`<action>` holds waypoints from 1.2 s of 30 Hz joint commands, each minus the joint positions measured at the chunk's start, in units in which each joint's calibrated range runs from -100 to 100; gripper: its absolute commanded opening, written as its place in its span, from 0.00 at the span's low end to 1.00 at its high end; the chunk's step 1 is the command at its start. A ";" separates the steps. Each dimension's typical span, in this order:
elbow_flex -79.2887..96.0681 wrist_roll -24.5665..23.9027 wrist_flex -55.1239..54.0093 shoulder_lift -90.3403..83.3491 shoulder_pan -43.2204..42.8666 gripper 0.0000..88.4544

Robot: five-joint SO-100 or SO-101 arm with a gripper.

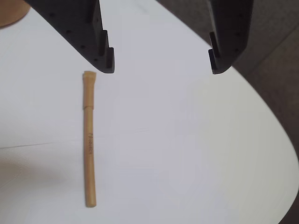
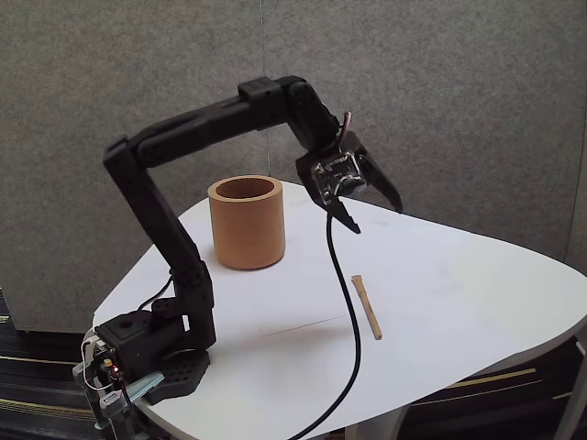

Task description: Grab the pen and put it in the pen holder.

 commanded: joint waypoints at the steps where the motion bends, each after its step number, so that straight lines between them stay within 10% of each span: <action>1: -1.90 0.21 -0.08 4.91 -0.47 0.32; 36: -10.02 0.21 -1.02 32.32 -2.82 0.32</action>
